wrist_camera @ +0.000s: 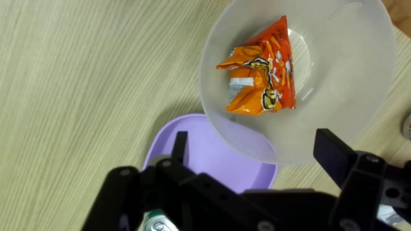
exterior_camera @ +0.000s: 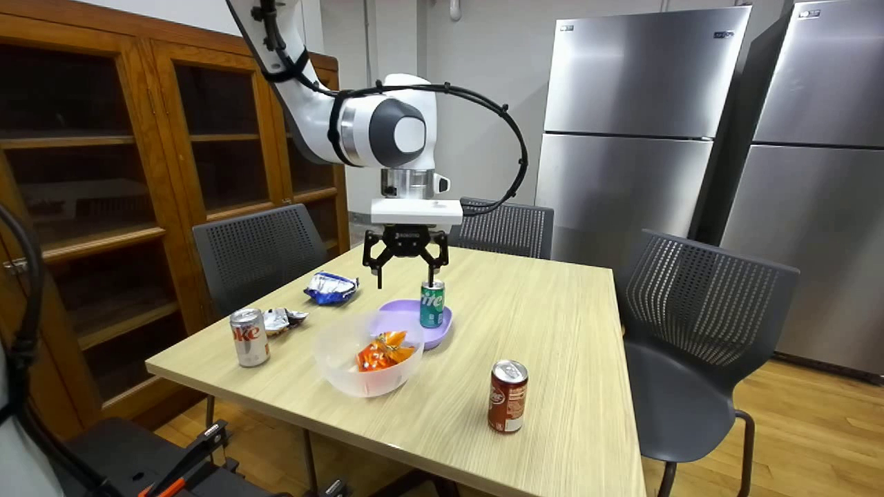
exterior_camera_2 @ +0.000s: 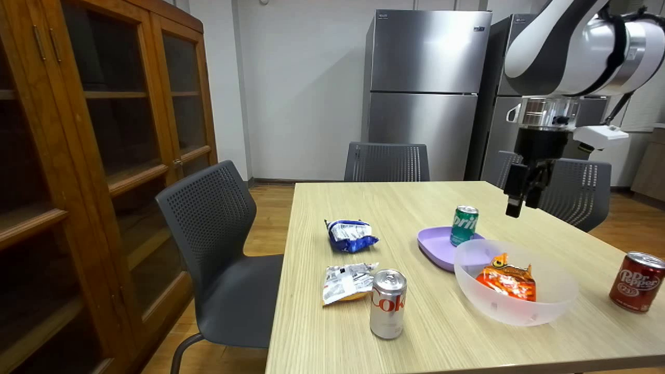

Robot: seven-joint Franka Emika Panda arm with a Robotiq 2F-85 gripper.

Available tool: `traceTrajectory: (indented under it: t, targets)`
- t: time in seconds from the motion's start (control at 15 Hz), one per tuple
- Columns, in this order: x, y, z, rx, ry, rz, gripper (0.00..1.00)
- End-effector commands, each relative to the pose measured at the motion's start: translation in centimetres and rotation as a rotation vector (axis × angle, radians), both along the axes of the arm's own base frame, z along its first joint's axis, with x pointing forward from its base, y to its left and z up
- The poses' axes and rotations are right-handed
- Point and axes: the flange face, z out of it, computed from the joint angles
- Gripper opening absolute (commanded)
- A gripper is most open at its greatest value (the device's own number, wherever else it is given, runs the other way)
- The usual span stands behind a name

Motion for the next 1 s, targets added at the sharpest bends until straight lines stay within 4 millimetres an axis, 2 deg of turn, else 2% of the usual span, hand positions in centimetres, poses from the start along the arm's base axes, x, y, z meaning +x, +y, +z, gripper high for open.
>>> traceTrajectory:
  t: [0.0, 0.6, 0.67, 0.73, 0.93]
  targets:
    - [-0.2, -2.5, 1.8, 0.009, -0.011, -0.076, 1.00]
    - [1.1, -9.1, 0.9, -0.026, -0.022, -0.311, 1.00]
    - [1.4, -9.5, 0.7, -0.028, -0.017, -0.328, 1.00]
    - [0.3, -8.7, 0.8, -0.024, -0.023, -0.282, 1.00]
    - [0.8, -9.5, 0.3, -0.028, -0.021, -0.305, 1.00]
